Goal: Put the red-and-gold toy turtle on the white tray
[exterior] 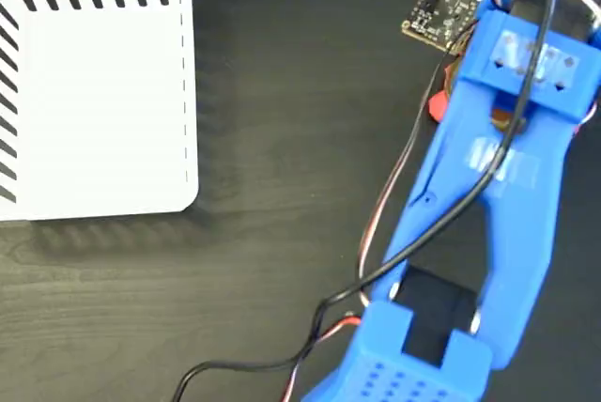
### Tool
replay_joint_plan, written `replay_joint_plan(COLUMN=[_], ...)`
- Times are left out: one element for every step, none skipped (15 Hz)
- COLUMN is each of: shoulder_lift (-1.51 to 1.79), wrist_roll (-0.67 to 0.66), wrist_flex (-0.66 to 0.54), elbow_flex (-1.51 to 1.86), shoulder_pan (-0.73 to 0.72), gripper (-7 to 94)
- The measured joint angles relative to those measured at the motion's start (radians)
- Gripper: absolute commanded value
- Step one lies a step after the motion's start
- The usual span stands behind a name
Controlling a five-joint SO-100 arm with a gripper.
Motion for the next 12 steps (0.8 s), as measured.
replay_joint_plan(shoulder_lift=[-0.003,-0.005,-0.005,-0.005,-0.005,-0.005,-0.012,-0.015,-0.020,-0.032,-0.038,-0.044], wrist_roll=[-0.008,-0.009,-0.012,-0.021,-0.026,-0.026,-0.026,-0.026,-0.026,-0.026,-0.026,-0.028], wrist_flex=[0.005,0.005,0.012,0.026,0.031,0.028,0.009,0.002,-0.002,0.002,0.005,0.005], elbow_flex=[-0.003,-0.012,-0.032,-0.055,-0.078,-0.091,-0.095,-0.095,-0.097,-0.097,-0.097,-0.097], shoulder_pan=[0.003,0.012,0.028,0.038,0.046,0.049,0.055,0.060,0.063,0.063,0.061,0.060], gripper=[0,1,0,0,0,0,0,0,0,1,1,5])
